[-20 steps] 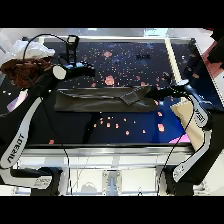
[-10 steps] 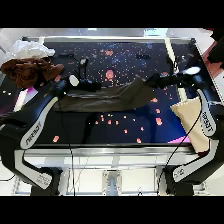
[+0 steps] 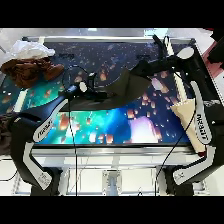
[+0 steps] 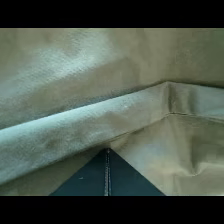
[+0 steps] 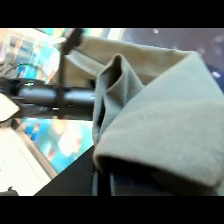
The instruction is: Fold the shirts.
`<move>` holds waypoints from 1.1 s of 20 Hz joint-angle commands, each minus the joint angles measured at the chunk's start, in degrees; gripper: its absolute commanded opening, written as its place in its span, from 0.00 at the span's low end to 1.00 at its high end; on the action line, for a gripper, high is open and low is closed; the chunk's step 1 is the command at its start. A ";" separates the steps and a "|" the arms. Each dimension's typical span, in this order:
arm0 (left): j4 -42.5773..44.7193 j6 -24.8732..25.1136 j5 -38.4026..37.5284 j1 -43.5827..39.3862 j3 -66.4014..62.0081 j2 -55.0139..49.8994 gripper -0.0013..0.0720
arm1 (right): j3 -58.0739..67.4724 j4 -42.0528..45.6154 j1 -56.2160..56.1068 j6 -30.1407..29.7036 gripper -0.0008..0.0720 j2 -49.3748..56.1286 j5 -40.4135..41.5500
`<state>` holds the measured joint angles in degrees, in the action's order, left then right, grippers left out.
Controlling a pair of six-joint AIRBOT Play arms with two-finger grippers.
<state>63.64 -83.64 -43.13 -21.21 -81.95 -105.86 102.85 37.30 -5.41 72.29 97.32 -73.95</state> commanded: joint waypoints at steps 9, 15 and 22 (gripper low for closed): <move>34.56 -1.31 -17.31 7.13 -22.10 16.90 0.03 | 4.20 2.80 -15.91 9.03 0.04 1.29 21.79; 35.12 -2.12 -24.02 13.11 -22.08 23.15 0.03 | 11.21 -4.94 -30.18 9.16 0.04 15.69 37.97; 34.51 -2.08 -26.82 13.40 -21.88 23.12 0.03 | 13.90 -20.83 -39.21 8.26 0.76 25.46 62.01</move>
<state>97.91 -85.67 -68.73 -8.12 -103.79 -82.98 115.90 22.35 -41.71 80.97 120.29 -22.74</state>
